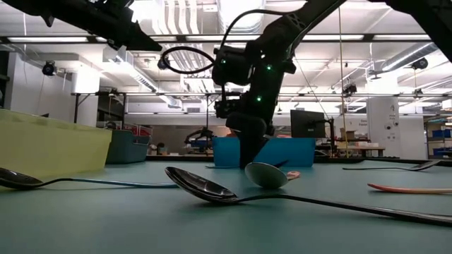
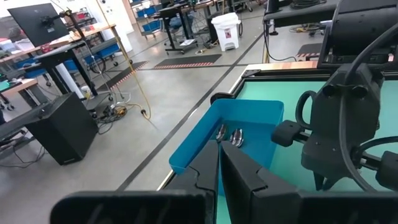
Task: Sort silverware by color (type)
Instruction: Put the blue spoon into the dark blue bin, then put the orange spoon into the yellow bin
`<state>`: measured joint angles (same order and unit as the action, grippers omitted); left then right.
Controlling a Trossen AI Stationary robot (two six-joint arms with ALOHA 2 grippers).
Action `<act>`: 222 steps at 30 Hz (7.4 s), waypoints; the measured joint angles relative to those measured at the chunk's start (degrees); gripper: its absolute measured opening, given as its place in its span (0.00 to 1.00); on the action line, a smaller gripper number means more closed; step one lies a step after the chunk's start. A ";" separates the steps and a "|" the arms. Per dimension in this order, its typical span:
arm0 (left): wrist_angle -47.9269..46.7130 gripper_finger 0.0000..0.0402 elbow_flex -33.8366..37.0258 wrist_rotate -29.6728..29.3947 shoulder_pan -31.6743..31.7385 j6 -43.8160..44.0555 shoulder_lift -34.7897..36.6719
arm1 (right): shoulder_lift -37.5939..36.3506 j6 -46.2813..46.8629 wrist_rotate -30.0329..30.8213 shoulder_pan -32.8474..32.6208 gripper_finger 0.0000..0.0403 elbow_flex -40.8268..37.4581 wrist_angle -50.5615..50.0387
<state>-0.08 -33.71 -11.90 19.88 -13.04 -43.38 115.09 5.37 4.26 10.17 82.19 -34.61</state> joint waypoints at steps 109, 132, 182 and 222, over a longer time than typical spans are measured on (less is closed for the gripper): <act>4.11 0.00 -0.02 -0.13 0.11 -1.51 -4.15 | 0.70 -38.17 -11.75 28.88 0.05 9.31 2.27; 4.17 0.00 -0.02 -0.14 0.09 -0.84 -5.17 | -7.78 -22.90 -10.22 26.97 0.19 9.31 -3.96; 5.51 0.00 -0.02 5.43 -21.09 31.03 -7.33 | -32.72 11.34 -3.22 -18.18 0.09 -18.13 -9.53; 12.64 0.00 -0.02 1.11 -24.13 26.03 -7.42 | -32.35 39.68 -4.29 -45.25 0.09 -23.56 -13.92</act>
<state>12.57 -33.74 -10.79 -4.25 12.99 -50.79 82.74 45.05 -0.03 -35.08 58.64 -48.53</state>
